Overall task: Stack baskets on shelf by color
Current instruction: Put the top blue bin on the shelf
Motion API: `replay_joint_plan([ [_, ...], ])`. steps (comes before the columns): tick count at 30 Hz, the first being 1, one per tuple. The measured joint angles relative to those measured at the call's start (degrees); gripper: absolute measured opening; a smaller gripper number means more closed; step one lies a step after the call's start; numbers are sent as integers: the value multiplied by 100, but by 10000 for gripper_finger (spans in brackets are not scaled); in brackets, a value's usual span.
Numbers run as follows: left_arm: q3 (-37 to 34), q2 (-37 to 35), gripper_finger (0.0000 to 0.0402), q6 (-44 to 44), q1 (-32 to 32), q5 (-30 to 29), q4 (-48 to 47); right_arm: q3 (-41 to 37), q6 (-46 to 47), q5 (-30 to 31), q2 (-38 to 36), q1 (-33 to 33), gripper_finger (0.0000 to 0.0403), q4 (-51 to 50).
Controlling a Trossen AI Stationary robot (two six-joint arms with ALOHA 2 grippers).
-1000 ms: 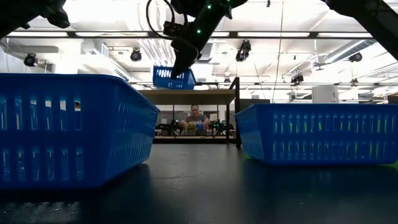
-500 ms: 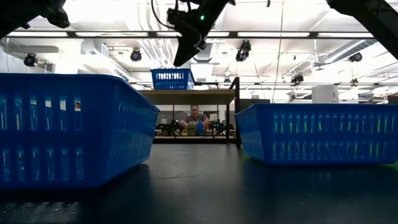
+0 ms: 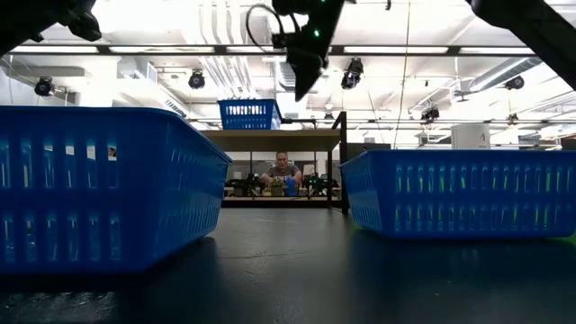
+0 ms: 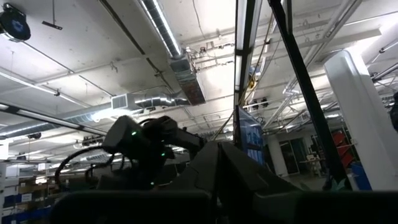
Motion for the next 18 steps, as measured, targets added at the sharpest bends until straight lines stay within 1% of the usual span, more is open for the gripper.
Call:
replay_joint_plan([
  [2, 0, 0, 0, -2, 0, 0, 2, -133, -10, -307, 16, -183, 45, 33],
  [5, 0, 0, 0, -3, 1, 0, 0, -368, -52, -707, 27, -350, 16, 369],
  [8, 0, 0, 0, -2, 2, 0, -5, -589, -199, -855, 27, -378, 10, 920],
  [12, 0, 0, 0, 2, 0, 0, -4, -748, -328, -1415, 54, -368, 9, 1781],
  [14, 0, 0, 0, 17, 0, 0, -2, -813, -314, -1555, 54, -366, 9, 2208],
  [16, 0, 0, 0, 18, 1, -2, 5, -831, -314, -1584, 54, -364, 9, 2404],
  [18, 0, -2, 0, 22, 0, -4, 24, -831, -314, -1580, 54, -366, 9, 2312],
])
